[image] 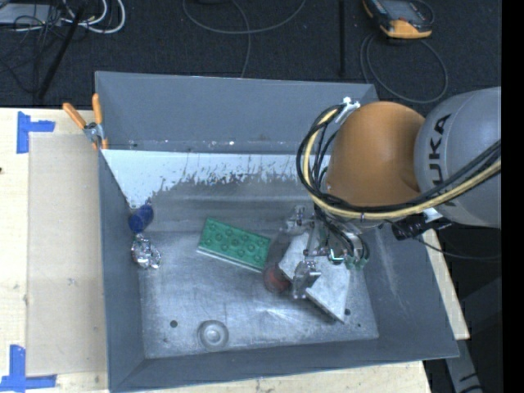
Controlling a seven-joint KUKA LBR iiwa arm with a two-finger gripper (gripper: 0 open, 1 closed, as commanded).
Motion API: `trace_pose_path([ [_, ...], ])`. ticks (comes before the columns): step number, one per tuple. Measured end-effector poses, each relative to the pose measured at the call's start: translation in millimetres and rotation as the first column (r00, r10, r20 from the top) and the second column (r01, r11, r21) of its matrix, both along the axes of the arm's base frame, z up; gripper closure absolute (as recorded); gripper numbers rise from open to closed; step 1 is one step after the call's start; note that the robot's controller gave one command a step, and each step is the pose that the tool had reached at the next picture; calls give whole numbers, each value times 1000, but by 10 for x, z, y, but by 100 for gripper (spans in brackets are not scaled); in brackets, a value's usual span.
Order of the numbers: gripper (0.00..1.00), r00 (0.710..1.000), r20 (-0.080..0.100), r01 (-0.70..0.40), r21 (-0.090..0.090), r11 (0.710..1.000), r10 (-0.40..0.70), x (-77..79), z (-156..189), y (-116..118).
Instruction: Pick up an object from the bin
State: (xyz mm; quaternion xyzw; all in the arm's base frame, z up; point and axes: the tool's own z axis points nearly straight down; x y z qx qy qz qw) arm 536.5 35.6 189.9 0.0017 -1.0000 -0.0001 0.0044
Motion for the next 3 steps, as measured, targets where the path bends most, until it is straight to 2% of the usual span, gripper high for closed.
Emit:
trace_pose_path([
  [1, 0, 998, 20, -59, -2, 998, 59, 869, -1171, 794],
  [2, 0, 1000, 9, 22, -1, 1000, -22, 678, -888, 323],
  [3, 0, 985, 6, 170, 0, 985, -170, 587, -908, 316],
])
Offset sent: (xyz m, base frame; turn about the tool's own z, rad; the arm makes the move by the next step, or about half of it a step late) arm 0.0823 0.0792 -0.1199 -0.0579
